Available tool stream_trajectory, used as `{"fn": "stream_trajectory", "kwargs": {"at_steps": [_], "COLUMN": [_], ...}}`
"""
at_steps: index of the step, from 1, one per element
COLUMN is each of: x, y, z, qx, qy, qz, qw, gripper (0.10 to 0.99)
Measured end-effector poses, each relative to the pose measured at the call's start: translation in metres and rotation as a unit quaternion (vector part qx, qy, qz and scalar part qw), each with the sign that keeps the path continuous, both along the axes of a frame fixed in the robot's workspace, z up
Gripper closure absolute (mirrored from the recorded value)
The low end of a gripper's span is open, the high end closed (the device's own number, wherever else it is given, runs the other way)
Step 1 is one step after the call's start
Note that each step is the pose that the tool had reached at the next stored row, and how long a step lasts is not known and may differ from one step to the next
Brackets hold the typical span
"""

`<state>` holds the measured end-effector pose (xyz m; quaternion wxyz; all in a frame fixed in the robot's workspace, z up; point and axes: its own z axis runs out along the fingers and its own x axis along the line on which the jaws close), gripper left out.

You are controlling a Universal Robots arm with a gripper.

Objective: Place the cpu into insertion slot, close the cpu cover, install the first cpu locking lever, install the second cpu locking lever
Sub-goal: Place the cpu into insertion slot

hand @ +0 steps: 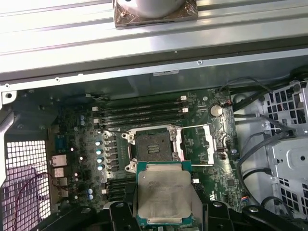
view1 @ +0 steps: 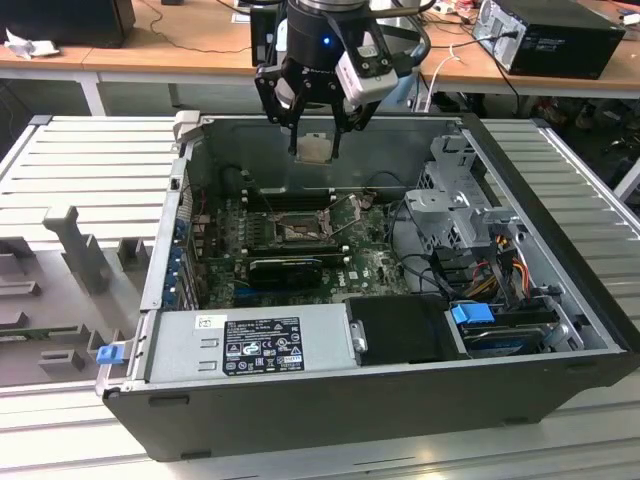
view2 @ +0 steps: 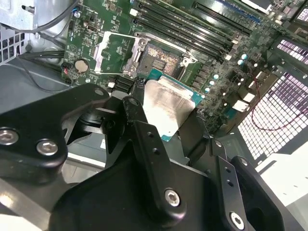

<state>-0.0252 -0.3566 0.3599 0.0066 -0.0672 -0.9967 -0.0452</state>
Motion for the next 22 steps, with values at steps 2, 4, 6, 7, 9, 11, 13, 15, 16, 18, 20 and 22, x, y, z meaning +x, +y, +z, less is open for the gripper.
{"fn": "stream_trajectory", "kwargs": {"at_steps": [2, 4, 6, 7, 9, 11, 13, 15, 16, 18, 20, 22], "x": [0.0000, 0.0000, 0.0000, 0.0000, 0.0000, 0.0000, 0.0000, 0.0000, 0.0000, 0.0000, 0.0000, 0.0000], "y": [0.0000, 0.0000, 0.0000, 0.0000, 0.0000, 0.0000, 0.0000, 0.0000, 0.0000, 0.0000, 0.0000, 0.0000], "z": [-0.0002, -0.0003, -0.0004, -0.0006, -0.0007, -0.0009, -0.0010, -0.0012, -0.0013, -0.0014, -0.0016, -0.0018], "qx": [0.0000, -0.0001, -0.0001, 0.0000, -0.0001, -0.0001, -0.0001, 0.0000, 0.0000, 0.0000, -0.0001, -0.0001], "qy": [0.0000, 0.0000, 0.0000, 0.0000, 0.0000, 0.0000, 0.0000, 0.0000, 0.0000, 0.0000, 0.0000, 0.0000], "qz": [-0.010, -0.014, -0.025, -0.032, -0.043, -0.056, -0.065, -0.077, -0.081, -0.095, -0.113, -0.120], "qw": [0.9999, 0.9999, 0.9997, 0.9995, 0.9991, 0.9984, 0.9979, 0.9970, 0.9967, 0.9955, 0.9936, 0.9927], "gripper": [0.553, 0.553, 0.553, 0.553, 0.553, 0.553, 0.553, 0.553, 0.553, 0.553, 0.553, 0.553]}}
